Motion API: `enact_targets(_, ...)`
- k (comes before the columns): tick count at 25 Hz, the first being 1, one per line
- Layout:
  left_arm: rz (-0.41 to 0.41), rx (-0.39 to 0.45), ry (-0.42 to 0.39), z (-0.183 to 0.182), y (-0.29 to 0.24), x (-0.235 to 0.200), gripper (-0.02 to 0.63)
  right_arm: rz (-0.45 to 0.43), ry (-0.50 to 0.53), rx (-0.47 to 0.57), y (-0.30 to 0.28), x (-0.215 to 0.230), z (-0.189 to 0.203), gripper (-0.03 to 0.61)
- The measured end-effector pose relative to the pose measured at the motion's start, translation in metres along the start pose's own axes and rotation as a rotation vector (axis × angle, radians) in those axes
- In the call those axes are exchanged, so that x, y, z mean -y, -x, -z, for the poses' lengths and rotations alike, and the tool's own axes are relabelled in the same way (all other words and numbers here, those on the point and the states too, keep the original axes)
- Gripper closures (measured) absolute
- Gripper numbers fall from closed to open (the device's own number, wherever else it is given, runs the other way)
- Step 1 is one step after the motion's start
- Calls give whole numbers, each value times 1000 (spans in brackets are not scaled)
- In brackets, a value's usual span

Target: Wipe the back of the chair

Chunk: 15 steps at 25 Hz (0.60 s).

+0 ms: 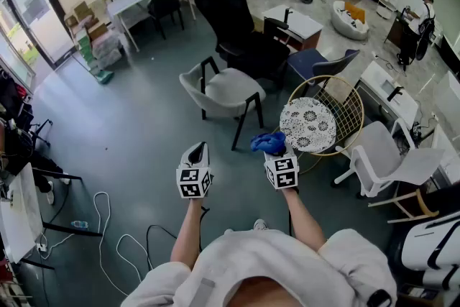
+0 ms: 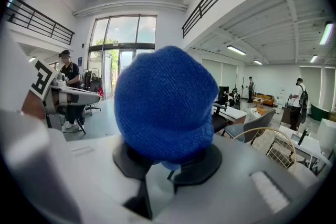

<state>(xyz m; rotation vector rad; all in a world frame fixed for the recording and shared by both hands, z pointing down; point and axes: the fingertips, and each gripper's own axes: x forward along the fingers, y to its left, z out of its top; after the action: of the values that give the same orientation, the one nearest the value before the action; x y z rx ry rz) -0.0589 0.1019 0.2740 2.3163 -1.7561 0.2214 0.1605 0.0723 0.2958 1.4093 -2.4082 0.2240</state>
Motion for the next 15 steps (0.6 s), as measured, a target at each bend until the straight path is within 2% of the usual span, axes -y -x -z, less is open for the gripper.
enact_targets(15, -7, -13, -14, 0, -8, 26, 611, -34, -4, 22, 8, 17, 2, 494)
